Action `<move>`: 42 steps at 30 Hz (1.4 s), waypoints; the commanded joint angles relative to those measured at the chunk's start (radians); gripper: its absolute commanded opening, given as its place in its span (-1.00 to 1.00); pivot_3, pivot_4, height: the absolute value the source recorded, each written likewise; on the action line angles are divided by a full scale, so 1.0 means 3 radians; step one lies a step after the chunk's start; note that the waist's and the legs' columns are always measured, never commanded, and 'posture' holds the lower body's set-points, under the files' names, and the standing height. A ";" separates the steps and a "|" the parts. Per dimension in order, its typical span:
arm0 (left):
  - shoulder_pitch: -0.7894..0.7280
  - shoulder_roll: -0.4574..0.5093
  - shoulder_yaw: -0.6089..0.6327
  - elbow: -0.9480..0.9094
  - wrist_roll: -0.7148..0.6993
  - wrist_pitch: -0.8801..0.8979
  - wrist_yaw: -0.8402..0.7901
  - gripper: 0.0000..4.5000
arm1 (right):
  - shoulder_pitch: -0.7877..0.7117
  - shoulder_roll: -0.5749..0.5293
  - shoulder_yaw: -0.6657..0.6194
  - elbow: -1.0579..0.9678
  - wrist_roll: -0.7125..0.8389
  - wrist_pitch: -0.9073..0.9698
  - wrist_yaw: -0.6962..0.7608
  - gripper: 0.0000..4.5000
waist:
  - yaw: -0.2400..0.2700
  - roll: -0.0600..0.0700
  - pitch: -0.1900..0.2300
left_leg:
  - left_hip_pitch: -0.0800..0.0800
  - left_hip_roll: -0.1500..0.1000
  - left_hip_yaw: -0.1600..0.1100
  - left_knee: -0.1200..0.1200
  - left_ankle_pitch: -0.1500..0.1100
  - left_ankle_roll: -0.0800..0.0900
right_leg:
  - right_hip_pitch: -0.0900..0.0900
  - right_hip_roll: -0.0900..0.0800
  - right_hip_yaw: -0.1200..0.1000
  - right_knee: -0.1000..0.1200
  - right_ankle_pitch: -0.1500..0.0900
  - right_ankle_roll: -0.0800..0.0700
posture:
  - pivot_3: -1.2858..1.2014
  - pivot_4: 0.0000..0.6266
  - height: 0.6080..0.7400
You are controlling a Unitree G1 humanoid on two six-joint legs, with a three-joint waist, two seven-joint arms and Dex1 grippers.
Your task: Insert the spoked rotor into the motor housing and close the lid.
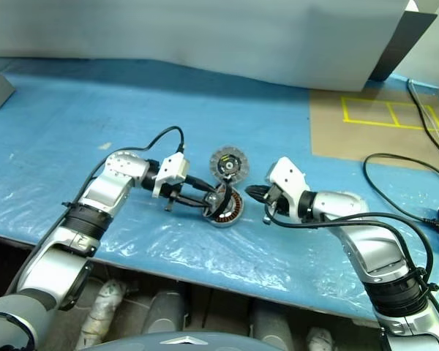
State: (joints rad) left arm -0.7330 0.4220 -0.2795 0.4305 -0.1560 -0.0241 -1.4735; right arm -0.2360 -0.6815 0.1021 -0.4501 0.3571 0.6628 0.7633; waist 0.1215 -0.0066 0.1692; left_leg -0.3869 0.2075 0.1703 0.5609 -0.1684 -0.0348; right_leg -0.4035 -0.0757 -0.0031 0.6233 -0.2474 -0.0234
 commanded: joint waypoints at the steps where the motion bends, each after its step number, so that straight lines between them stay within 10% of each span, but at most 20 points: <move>1: -0.0051 -0.0019 -0.0040 0.0065 0.0079 -0.0133 0.0040 -0.41 | 0.0003 -0.0036 -0.0103 -0.0148 0.0020 -0.0023 -0.0018 -1.00 | 0.0000 0.0000 0.0000 | 0.0000 0.0000 0.0000 0.0000 0.0000 0.0000 | 0.0000 0.0000 0.0001 0.0000 0.0000 0.0000 | 0.03 -0.52 1.00; 26: -0.0317 0.0182 -0.0175 0.0254 0.0346 -0.0266 -0.0126 -0.41 | -0.0008 -0.0003 -0.0037 -0.0119 -0.0021 -0.0048 -0.0078 -1.00 | -0.0013 0.0002 -0.0001 | 0.0005 0.0000 0.0002 0.0000 0.0000 0.0000 | 0.0002 0.0001 0.0004 0.0000 -0.0002 -0.0003 | 0.03 -0.52 1.00; 32: -0.0294 0.0043 -0.0080 0.0162 0.0220 -0.0136 -0.0017 0.44 | 0.0014 0.0002 -0.0031 -0.0129 -0.0033 -0.0046 -0.0102 -1.00 | -0.0002 0.0002 -0.0001 | 0.0004 -0.0001 0.0002 0.0000 0.0000 0.0000 | 0.0002 0.0000 0.0004 0.0000 -0.0002 -0.0004 | 0.03 -0.52 1.00; 42: -0.0361 0.0035 0.0096 0.0002 -0.0090 0.0125 -0.0084 0.44 | 0.0030 0.0016 -0.0057 -0.0162 0.0012 -0.0011 -0.0100 -1.00 | -0.0002 0.0002 -0.0001 | 0.0004 0.0000 0.0002 0.0000 0.0000 0.0000 | 0.0002 0.0000 0.0004 0.0000 -0.0003 -0.0004 | 0.03 -0.52 1.00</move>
State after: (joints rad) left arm -0.8108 0.4285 -0.2983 0.4695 -0.1389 -0.0153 -1.5004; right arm -0.2263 -0.6807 0.1020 -0.4562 0.3482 0.6631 0.7348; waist 0.1208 -0.0060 0.1689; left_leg -0.3857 0.2074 0.1708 0.5610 -0.1684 -0.0348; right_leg -0.4029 -0.0755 -0.0021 0.6234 -0.2482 -0.0247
